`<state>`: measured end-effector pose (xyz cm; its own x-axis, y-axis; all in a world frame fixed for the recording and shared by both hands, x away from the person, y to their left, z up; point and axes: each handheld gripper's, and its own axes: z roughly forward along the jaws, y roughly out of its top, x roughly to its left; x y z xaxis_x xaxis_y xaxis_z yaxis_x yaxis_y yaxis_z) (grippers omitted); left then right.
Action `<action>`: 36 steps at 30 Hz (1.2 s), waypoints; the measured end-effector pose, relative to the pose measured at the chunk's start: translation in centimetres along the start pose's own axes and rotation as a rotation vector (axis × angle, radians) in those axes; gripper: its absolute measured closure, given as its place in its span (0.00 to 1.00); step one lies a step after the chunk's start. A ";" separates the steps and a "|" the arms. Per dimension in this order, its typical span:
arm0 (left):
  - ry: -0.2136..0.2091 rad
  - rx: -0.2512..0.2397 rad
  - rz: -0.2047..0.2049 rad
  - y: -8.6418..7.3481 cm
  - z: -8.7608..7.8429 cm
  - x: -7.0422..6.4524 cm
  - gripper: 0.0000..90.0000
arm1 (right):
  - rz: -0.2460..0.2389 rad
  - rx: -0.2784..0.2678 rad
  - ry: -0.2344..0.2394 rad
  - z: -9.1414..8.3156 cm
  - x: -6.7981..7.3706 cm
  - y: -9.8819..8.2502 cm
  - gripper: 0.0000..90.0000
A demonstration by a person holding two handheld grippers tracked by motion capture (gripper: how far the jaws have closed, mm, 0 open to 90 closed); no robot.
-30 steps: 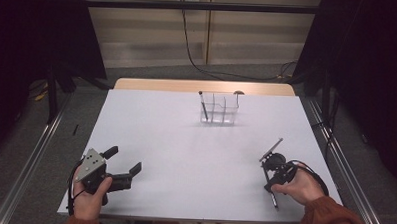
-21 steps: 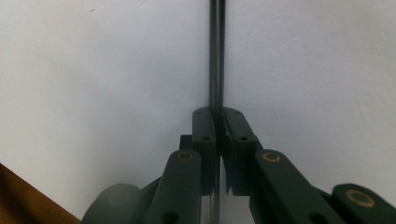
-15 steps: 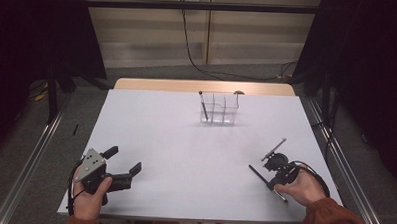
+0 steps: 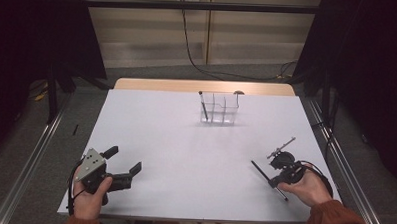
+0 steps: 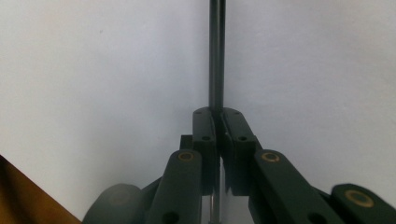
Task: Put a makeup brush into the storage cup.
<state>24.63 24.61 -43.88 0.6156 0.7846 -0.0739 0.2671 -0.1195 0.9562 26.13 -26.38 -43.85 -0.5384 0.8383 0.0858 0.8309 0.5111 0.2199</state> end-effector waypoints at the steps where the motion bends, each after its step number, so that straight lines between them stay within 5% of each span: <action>1: 0.000 0.000 0.001 0.0 0.0 0.0 0.04 | 0.007 -0.004 0.003 0.0 0.0 0.0 0.94; 9: 0.001 0.001 0.003 0.0 0.0 0.0 0.04 | 0.012 -0.136 0.026 -1.0 -0.3 -0.4 0.94; 20: -0.003 0.002 0.011 0.1 0.0 -0.1 0.04 | 0.080 -0.316 0.070 -1.6 -1.3 -1.1 0.94; 36: -0.014 -0.008 0.013 0.3 -0.3 0.0 0.03 | 0.005 -0.519 0.098 -2.9 -0.8 -1.4 0.94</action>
<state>24.49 24.70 -43.55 0.6290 0.7747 -0.0655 0.2532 -0.1244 0.9594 25.02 -28.30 -41.37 -0.5659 0.8061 0.1729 0.6677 0.3251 0.6697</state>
